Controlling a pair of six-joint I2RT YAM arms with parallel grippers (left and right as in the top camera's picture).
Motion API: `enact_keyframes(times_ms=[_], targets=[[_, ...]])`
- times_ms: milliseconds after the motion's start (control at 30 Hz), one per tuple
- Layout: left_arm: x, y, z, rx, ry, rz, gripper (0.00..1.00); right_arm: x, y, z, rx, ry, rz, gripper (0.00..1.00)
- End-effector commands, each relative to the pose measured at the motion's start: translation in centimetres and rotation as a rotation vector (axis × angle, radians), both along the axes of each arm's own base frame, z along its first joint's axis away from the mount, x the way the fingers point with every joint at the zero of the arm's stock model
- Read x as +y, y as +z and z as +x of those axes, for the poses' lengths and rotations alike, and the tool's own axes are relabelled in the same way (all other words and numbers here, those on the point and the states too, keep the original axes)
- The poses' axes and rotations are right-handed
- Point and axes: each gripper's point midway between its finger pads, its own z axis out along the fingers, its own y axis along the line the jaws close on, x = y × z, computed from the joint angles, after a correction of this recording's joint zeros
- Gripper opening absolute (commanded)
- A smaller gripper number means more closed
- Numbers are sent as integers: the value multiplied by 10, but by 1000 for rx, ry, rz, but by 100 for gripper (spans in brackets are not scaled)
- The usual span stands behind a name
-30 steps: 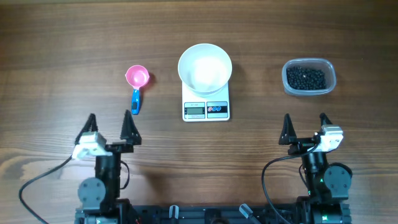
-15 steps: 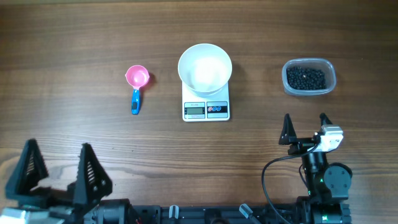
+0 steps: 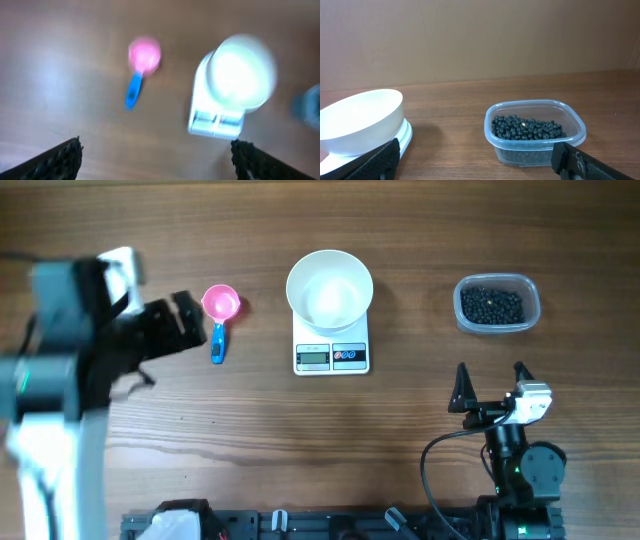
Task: Scoop item into bowl and weigh 150g on scale
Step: 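Move the left gripper to the blue handle of the pink scoop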
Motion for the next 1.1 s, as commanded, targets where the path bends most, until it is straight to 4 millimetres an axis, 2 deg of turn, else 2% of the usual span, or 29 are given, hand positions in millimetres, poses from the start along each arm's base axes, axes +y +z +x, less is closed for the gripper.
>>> enact_keyframes(times_ms=[0, 67, 167, 300, 533, 667, 800, 867, 933, 967, 1033, 1067], targets=[[0, -59, 23, 237, -6, -18, 100, -3, 4, 0, -10, -15, 6, 100], [0, -99, 36, 377, -4, -24, 99, -3, 4, 0, -10, -15, 6, 100], [-4, -146, 42, 544, -11, -48, 100, -3, 4, 0, -10, -15, 5, 100], [-5, -197, 30, 760, 36, -72, 100, -3, 4, 0, -10, -15, 5, 100], [-10, -240, 9, 818, 53, -72, 100, -3, 4, 0, -11, -15, 5, 100], [-21, -255, 2, 822, 18, -57, 100, -3, 4, 0, -10, -14, 5, 100], [-25, -257, 8, 797, 3, -51, 100, -3, 4, 0, -10, -15, 5, 100], [-26, -259, 18, 755, 1, -53, 100, -3, 4, 0, -10, -15, 5, 100], [-27, -261, 37, 676, -8, -54, 100, -3, 4, 0, -11, -15, 5, 100], [-27, -261, 39, 668, -6, -55, 100, -3, 4, 0, -10, -15, 5, 100], [-27, -262, 37, 674, -6, -54, 87, -3, 4, 0, -10, -15, 6, 100], [-27, -265, 32, 688, -5, -54, 87, -3, 4, 0, -10, -15, 5, 100]])
